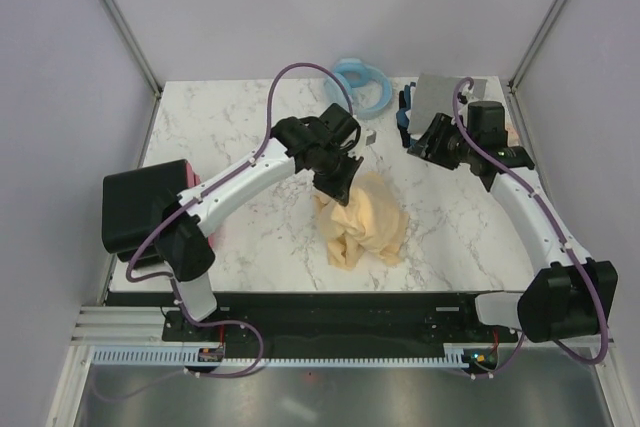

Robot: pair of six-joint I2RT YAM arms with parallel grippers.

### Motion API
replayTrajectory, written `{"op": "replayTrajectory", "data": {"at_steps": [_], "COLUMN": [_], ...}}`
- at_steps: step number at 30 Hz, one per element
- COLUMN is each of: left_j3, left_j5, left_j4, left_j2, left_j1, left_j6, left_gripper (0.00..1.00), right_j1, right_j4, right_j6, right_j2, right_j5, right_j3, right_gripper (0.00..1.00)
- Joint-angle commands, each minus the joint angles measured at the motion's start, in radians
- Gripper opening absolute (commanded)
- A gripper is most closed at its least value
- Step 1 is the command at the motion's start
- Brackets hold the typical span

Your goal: Fold and stack the t-shirts

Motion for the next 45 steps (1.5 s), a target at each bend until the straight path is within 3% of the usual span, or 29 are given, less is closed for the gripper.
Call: {"op": "replayTrajectory", "data": {"at_steps": [1, 12, 19, 23, 30, 34, 35, 40, 43, 45], "left_j3": [-0.085, -0.067, -0.085, -0.093, -0.087, -0.097, -0.097, -0.093, -0.099, -0.105], "left_j5": [-0.079, -0.201, -0.210, -0.210, -0.210, -0.205, -0.210, -0.319, -0.377, -0.385], "left_j4": [0.018, 0.012, 0.013, 0.018, 0.010, 0.026, 0.027, 0.039, 0.046, 0.049], "left_j2": [0.066, 0.093, 0.079, 0.085, 0.110, 0.088, 0.075, 0.019, -0.031, -0.065], "left_j1": [0.073, 0.162, 0.225, 0.231, 0.231, 0.232, 0.232, 0.243, 0.248, 0.251], "left_j6": [0.013, 0.007, 0.000, 0.002, 0.004, -0.001, -0.007, -0.044, -0.085, -0.108], "left_gripper": [0.09, 0.27, 0.27, 0.27, 0.28, 0.41, 0.41, 0.42, 0.51, 0.51], "right_j1": [-0.001, 0.014, 0.114, 0.183, 0.246, 0.252, 0.252, 0.205, 0.077, 0.030], "right_j4": [0.009, -0.016, -0.160, -0.152, -0.168, -0.148, -0.164, -0.206, -0.185, -0.213], "right_j6": [-0.031, -0.068, -0.138, -0.121, -0.132, -0.124, -0.134, -0.114, -0.112, -0.167], "right_j2": [0.023, 0.074, 0.089, 0.057, 0.065, 0.087, 0.095, 0.026, 0.015, 0.090], "right_j5": [-0.054, -0.139, -0.131, -0.122, -0.074, -0.107, -0.073, 0.460, 0.533, 0.597], "right_j3": [0.043, 0.062, 0.008, -0.110, -0.119, -0.109, -0.087, -0.006, 0.055, 0.147], "right_gripper": [0.56, 0.57, 0.58, 0.59, 0.61, 0.61, 0.62, 0.59, 0.61, 0.63]}}
